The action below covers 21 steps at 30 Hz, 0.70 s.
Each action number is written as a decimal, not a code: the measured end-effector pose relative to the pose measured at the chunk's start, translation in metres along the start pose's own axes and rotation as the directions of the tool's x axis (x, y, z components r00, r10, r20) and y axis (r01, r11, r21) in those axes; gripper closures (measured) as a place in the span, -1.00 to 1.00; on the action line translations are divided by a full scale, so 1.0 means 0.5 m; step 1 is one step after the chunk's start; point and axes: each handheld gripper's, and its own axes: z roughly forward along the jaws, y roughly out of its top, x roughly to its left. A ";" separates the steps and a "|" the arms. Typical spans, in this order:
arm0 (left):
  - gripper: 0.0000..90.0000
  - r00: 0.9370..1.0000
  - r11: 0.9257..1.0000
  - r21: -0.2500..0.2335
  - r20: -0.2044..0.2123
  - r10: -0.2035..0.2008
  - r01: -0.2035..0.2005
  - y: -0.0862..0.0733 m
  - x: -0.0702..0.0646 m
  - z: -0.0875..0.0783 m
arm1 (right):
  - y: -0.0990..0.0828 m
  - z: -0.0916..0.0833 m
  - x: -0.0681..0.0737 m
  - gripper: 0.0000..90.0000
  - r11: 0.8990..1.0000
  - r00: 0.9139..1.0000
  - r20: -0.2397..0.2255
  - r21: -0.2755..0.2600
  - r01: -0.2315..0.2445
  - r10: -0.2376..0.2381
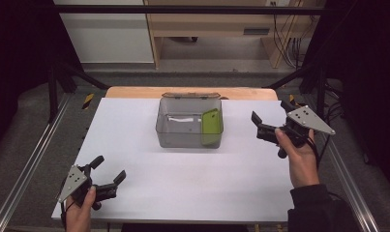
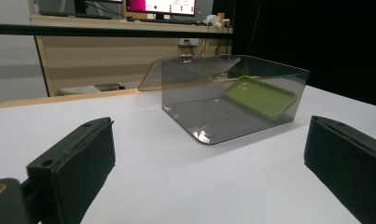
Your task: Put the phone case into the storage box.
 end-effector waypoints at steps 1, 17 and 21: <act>-0.96 1.000 1.000 0.000 0.001 0.000 0.000 0.000 0.000 0.000 | -0.001 -0.001 -0.001 -0.97 1.000 1.000 0.000 0.000 -0.002 0.002; -0.96 1.000 1.000 0.004 0.004 0.007 -0.007 0.000 0.000 -0.001 | -0.028 -0.025 -0.011 -0.97 1.000 1.000 -0.001 0.024 -0.008 0.008; -0.96 1.000 1.000 0.004 0.005 0.013 -0.013 0.000 0.000 -0.001 | -0.036 -0.032 -0.012 -0.97 1.000 1.000 -0.002 0.029 -0.013 0.013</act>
